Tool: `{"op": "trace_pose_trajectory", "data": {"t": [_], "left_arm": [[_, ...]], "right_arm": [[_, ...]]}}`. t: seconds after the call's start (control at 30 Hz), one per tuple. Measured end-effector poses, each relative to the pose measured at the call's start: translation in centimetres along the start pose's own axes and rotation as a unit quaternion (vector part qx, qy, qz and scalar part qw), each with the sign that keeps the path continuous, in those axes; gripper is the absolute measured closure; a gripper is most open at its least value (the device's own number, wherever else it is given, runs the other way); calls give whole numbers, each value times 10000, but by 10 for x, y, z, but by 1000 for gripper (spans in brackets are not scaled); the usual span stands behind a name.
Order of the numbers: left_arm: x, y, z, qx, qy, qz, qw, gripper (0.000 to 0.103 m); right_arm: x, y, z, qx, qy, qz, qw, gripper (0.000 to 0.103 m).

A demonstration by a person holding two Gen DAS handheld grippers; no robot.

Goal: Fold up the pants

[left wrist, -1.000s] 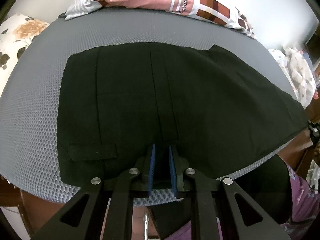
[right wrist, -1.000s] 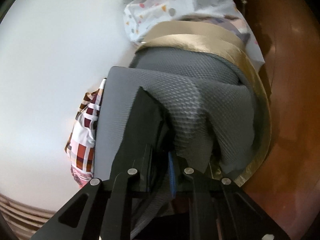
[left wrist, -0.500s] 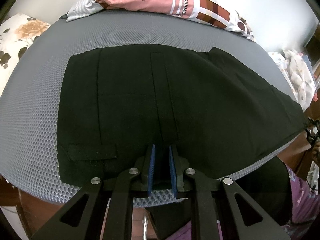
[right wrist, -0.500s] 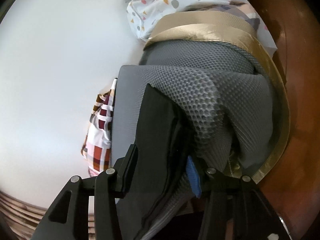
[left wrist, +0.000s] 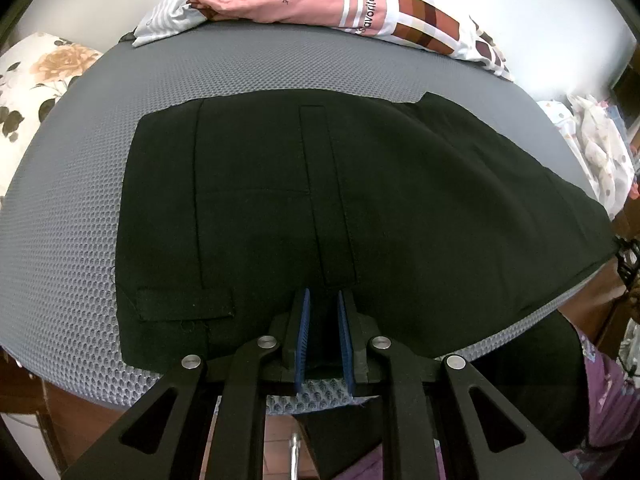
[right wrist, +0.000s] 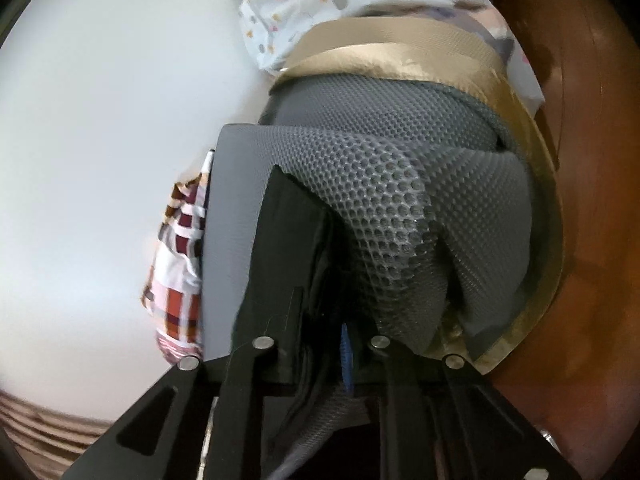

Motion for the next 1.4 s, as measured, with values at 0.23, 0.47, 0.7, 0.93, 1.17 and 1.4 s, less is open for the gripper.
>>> {"op": "trace_pose_trajectory", "data": {"t": [0.23, 0.47, 0.7, 0.93, 1.17, 1.4], "left_arm": [[4, 7, -2, 136, -57, 125, 9998, 87], [21, 47, -22, -37, 383, 456, 9982, 84], [20, 61, -27, -390, 462, 176, 9980, 72], [19, 51, -25, -436, 414, -58, 9982, 72], [19, 51, -26, -461, 476, -17, 9978, 72], [20, 48, -25, -445, 464, -70, 9979, 72]], "right_arm": [[-6, -42, 2, -465, 171, -935, 9944, 89], [-78, -159, 7, 124, -81, -2417, 9702, 89], [-201, -217, 51, 463, -992, -3491, 9307, 89], [-317, -216, 96, 264, -1752, -4365, 8821, 89], [-378, -207, 109, 135, -2086, -4868, 8481, 89], [-397, -209, 111, 121, -2208, -5147, 8284, 89]]}}
Point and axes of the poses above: each gripper's, at about its wrist camera, not at the fingertips, and z roughly the way its jaws point, y to its right, x to its top, the point moved 2 cm from there along z, roughly the way its jaws point, and after that the axes turned 11 degrees about y, right-handed, at the moved point
